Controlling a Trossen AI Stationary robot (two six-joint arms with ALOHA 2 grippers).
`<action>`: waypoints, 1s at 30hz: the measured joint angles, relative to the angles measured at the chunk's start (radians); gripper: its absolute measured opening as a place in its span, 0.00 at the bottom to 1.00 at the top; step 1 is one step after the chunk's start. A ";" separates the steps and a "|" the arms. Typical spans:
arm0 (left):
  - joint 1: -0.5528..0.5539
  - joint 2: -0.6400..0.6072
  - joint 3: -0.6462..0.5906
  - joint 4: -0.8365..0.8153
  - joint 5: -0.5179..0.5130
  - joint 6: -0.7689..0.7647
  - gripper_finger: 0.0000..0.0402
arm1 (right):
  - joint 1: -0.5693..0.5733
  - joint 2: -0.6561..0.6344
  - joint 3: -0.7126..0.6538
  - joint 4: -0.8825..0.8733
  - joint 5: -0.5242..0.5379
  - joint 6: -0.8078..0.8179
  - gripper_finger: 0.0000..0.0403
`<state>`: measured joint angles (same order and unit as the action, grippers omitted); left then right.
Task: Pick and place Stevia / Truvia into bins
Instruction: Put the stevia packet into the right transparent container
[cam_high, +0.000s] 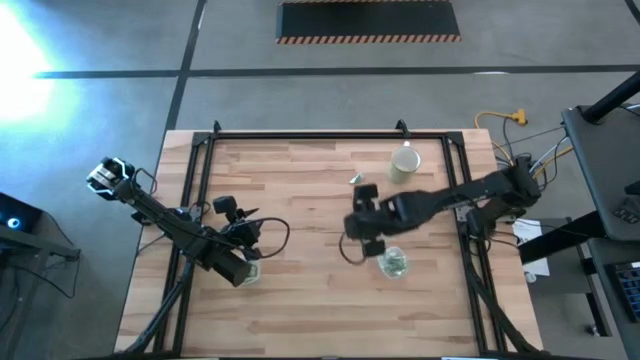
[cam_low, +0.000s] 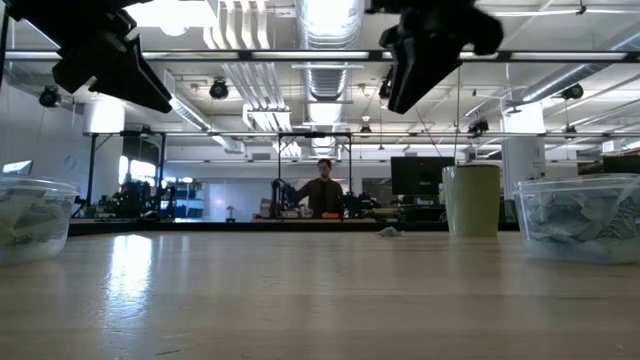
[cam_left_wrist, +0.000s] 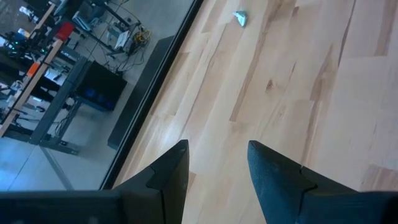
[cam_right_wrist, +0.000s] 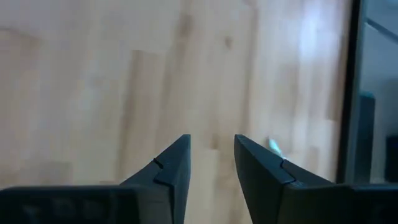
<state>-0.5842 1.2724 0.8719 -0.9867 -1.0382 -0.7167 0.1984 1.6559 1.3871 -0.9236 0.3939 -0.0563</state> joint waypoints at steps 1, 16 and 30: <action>0.000 0.000 0.000 0.000 0.000 0.000 0.37 | -0.025 0.000 -0.001 0.003 0.000 -0.010 0.28; 0.000 0.000 -0.001 0.006 0.000 0.018 0.37 | -0.363 0.002 -0.051 0.219 -0.194 -0.305 0.33; 0.000 0.000 -0.002 0.009 0.000 0.019 0.37 | -0.525 0.103 -0.082 0.285 -0.268 -0.373 0.52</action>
<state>-0.5842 1.2728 0.8700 -0.9775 -1.0378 -0.6979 -0.3270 1.7585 1.3048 -0.6388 0.1261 -0.4297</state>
